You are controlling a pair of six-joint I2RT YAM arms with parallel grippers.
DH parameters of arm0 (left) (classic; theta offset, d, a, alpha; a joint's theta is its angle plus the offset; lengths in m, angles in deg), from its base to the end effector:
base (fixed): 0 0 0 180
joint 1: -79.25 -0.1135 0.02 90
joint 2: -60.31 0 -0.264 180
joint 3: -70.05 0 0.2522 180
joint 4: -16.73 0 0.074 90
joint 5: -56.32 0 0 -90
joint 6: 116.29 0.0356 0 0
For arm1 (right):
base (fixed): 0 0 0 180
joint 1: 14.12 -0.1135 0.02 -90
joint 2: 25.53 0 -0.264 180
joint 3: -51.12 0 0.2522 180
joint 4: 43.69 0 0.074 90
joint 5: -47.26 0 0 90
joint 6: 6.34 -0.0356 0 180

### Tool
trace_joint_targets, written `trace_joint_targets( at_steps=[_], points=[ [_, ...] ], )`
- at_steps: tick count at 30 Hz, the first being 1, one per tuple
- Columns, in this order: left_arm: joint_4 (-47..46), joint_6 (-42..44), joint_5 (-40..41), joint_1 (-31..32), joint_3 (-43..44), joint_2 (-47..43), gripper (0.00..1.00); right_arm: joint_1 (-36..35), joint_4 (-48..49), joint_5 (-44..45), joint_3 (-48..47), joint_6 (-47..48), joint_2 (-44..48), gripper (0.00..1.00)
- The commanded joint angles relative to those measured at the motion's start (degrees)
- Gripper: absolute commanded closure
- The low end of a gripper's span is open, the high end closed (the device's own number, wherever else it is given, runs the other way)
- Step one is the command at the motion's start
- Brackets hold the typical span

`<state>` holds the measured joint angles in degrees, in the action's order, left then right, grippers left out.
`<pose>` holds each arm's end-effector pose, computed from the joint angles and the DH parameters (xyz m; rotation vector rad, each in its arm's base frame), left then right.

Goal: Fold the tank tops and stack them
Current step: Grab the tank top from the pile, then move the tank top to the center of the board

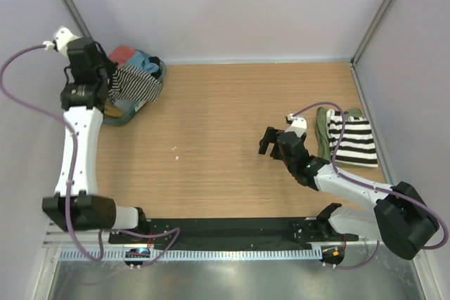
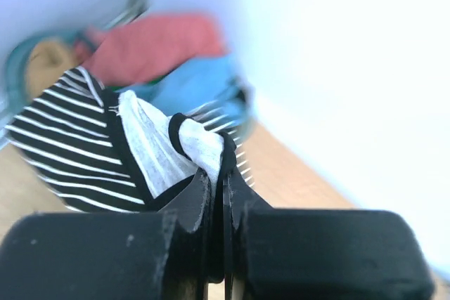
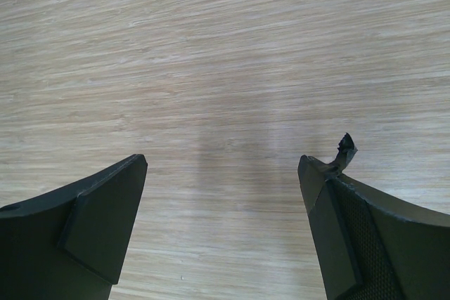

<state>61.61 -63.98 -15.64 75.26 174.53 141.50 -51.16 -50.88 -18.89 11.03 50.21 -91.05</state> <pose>0.3100 0.0327 0.4344 -0.8758 1.7189 -0.0865 0.1908 0.1259 0.1880 0.1757 2.0930 0.2991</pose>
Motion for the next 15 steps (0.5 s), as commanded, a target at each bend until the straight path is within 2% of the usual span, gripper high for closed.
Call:
trace_joint_targets(
  at_steps=[1, 7, 11, 15],
  points=[
    [-3.4, -1.9, -7.4, 0.0, 1.7, -6.1, 1.0, -0.1, 2.3, 2.0, -0.2, 0.6, 0.7, 0.03],
    [-4.0, -4.9, -17.6, 3.5, 2.1, -15.2, 1.0, -0.1, 2.2, 2.0, -0.2, 0.6, 0.8, 0.03],
    [-5.6, -7.1, -22.9, 10.0, -3.4, -17.3, 1.0, -0.1, 2.3, 1.9, -0.2, 0.6, 1.6, 0.03],
    [-7.0, -7.6, -23.5, 19.9, -6.3, -12.7, 1.0, -0.1, 2.5, 2.4, 0.3, 0.8, 2.6, 0.05]
  ],
)
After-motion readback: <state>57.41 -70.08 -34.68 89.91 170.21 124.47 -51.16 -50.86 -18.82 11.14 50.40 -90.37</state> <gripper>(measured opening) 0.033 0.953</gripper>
